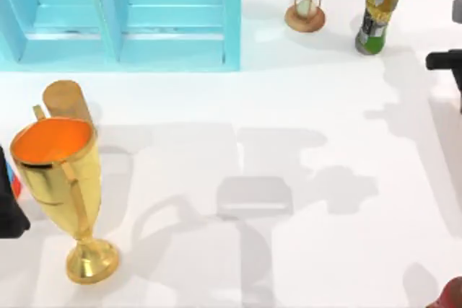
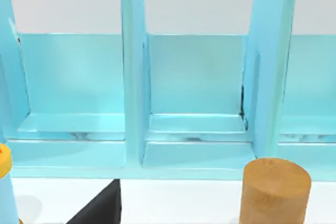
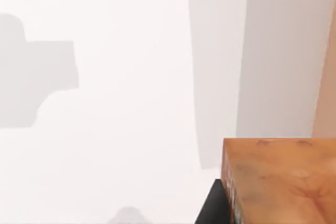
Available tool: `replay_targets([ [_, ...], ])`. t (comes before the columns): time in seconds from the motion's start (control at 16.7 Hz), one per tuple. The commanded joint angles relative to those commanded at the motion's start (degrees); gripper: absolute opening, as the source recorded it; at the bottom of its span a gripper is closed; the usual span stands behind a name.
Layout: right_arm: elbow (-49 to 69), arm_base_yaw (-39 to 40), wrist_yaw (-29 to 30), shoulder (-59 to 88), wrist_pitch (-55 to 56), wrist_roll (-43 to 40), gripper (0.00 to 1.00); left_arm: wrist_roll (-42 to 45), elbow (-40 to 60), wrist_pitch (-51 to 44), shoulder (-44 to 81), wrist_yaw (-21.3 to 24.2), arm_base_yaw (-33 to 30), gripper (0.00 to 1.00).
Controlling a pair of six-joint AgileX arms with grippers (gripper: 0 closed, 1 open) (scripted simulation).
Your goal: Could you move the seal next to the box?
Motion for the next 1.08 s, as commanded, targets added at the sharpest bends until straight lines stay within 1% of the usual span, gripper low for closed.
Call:
replay_targets([
  [0.12, 0.4, -1.7, -0.1, -0.8, -0.7, -1.6, 0.00, 0.0, 0.0, 0.0, 0.0, 0.0, 0.0, 1.00],
  [0.42, 0.2, -1.6, 0.0, -0.6, -0.5, -1.5, 0.00, 0.0, 0.0, 0.0, 0.0, 0.0, 0.0, 1.00],
  [0.6, -0.9, -2.8, 0.7, -0.7, 3.1, -0.4, 0.00, 0.0, 0.0, 0.0, 0.0, 0.0, 0.0, 1.00],
  [0.84, -6.5, -3.8, 3.1, 0.3, 8.1, 0.8, 0.00, 0.0, 0.0, 0.0, 0.0, 0.0, 0.0, 1.00],
  [1.08, -12.0, -1.7, 1.0, 0.3, 12.6, -0.9, 0.00, 0.0, 0.0, 0.0, 0.0, 0.0, 0.0, 1.00],
])
